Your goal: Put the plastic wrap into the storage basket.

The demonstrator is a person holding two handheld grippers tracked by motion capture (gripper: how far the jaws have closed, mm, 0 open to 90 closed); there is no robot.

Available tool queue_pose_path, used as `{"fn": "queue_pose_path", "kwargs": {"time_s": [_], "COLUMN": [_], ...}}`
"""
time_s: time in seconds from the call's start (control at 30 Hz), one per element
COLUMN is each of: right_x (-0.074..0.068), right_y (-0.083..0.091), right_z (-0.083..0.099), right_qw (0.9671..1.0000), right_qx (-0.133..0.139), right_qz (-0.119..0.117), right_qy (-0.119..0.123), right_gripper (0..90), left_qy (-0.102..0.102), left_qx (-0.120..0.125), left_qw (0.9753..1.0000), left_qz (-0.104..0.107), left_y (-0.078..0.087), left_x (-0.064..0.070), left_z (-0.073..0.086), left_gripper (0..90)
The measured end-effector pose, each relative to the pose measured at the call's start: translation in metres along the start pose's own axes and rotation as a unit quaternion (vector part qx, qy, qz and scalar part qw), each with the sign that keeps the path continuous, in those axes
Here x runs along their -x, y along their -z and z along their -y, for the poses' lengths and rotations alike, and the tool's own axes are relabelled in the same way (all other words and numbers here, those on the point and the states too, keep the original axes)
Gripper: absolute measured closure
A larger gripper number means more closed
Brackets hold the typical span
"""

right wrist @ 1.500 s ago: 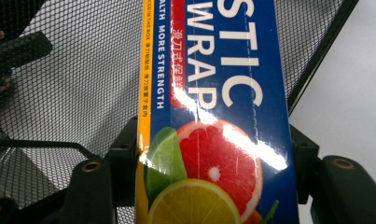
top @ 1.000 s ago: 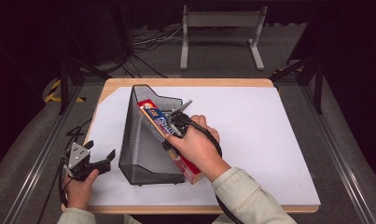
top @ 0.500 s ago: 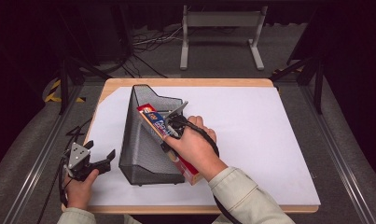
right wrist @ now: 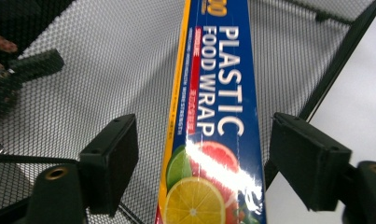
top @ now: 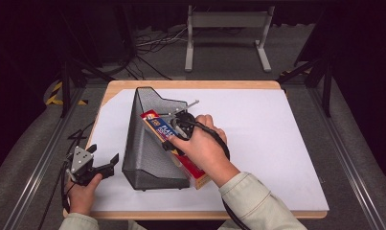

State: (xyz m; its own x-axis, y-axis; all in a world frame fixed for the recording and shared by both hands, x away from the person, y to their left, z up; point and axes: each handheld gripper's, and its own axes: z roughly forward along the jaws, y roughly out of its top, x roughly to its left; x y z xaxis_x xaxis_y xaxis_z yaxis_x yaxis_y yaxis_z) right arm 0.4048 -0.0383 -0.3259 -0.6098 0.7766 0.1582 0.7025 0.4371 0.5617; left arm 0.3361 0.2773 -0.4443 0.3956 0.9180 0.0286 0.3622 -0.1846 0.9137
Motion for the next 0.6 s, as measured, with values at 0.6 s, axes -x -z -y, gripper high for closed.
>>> {"fn": "queue_pose_path", "kwargs": {"time_s": [0.6], "right_x": [0.025], "right_y": [0.049], "right_z": [0.003], "right_qw": [0.9866], "right_qx": [0.136], "right_qz": [-0.028], "right_qy": [0.086], "right_gripper": [18.9], "left_qy": [-0.001], "left_qx": [-0.001], "left_qw": [1.0000], "left_qz": [-0.001], "left_y": [-0.001], "left_x": [0.001], "left_z": [0.000], "left_gripper": [12.3]}}
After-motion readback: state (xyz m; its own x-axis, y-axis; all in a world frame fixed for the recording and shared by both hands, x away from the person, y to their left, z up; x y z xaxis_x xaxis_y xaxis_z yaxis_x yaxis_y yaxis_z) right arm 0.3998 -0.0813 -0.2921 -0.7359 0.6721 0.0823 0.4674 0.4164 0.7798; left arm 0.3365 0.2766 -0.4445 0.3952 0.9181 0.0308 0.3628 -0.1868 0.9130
